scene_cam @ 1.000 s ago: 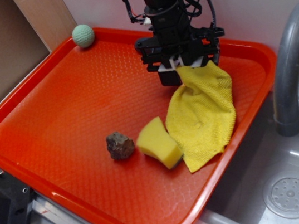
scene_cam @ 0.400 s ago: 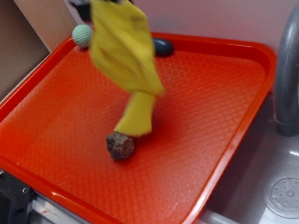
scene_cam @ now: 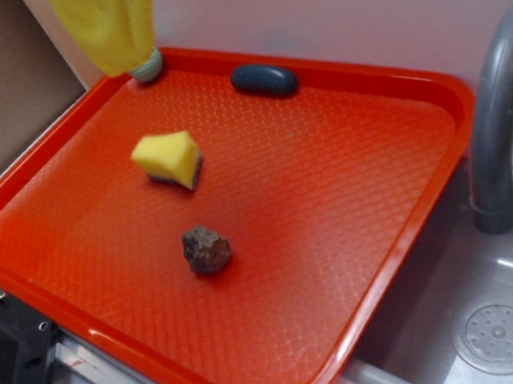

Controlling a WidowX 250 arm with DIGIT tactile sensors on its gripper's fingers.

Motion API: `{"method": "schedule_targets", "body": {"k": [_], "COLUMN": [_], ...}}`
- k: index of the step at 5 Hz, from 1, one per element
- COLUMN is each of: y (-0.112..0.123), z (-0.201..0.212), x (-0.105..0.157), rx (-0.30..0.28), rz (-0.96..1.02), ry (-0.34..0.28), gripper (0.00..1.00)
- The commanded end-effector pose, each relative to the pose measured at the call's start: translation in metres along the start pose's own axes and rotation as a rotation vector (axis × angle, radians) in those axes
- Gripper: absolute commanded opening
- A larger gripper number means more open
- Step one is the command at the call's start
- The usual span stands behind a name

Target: Grab the yellow cloth.

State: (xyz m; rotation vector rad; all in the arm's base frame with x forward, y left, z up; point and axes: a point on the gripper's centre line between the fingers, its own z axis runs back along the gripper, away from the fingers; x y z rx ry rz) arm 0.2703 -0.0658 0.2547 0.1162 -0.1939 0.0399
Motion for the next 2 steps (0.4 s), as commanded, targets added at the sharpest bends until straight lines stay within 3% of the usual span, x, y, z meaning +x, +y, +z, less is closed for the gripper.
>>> {"method": "schedule_targets", "body": {"k": [1, 2], "y": [-0.0201, -0.0232], "z": [-0.005, -0.0096], "x": [0.0068, 0.0068], "rx": [-0.086, -0.087], "rz": [0.044, 0.014], "ry": [-0.05, -0.046], "gripper": [0.0, 0.0]}}
